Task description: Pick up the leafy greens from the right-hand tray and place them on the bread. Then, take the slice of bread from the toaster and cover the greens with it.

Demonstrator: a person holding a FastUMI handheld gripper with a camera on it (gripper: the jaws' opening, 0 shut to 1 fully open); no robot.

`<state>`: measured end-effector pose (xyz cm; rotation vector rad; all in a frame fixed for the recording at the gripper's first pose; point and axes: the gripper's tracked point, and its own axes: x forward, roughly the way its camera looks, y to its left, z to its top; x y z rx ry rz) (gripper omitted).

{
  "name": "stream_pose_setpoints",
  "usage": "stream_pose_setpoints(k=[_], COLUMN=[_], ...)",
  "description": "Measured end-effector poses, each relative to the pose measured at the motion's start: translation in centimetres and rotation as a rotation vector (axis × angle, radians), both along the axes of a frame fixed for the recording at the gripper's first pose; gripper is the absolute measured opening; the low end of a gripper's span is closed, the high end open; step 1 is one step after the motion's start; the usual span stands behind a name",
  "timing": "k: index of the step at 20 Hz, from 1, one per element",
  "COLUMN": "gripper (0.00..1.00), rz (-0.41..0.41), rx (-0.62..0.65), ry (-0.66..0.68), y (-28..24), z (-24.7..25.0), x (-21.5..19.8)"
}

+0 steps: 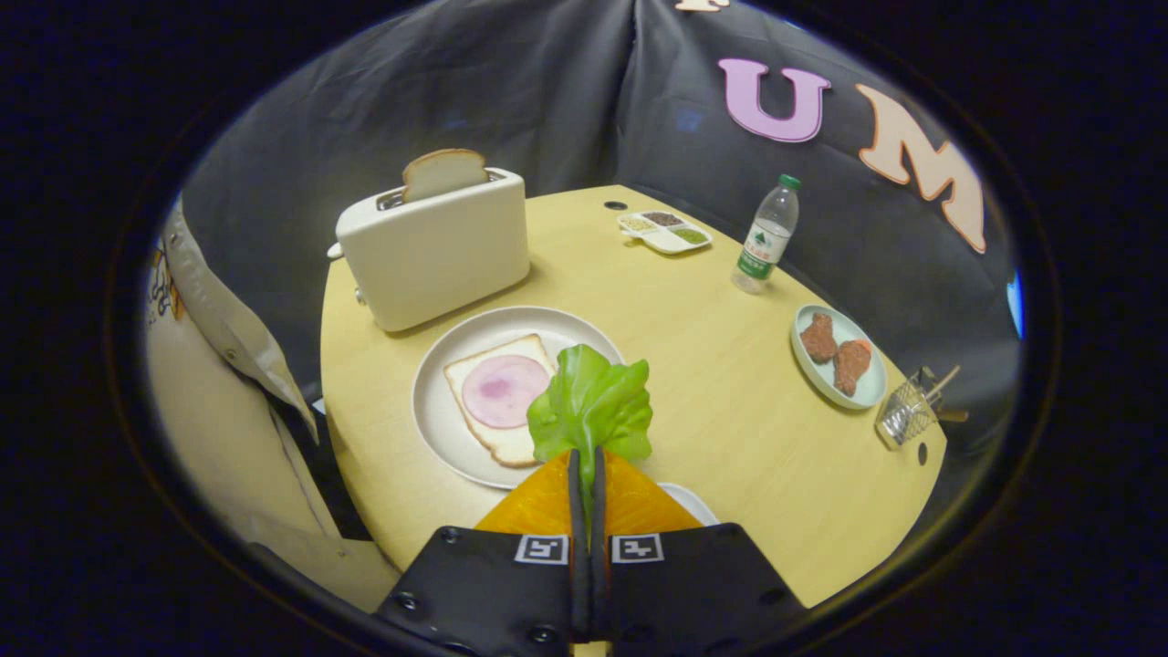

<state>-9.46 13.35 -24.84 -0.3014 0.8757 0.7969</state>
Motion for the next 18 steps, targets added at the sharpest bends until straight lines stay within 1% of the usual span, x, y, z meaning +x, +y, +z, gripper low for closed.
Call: stream_pose_setpoints(k=[12, 18], gripper=[0.04, 0.03], rz=[0.096, 0.140], rx=[0.033, 0.041], ry=[0.027, 0.076], y=[6.8, 9.5], z=[-0.1, -1.2], x=[0.0, -0.8])
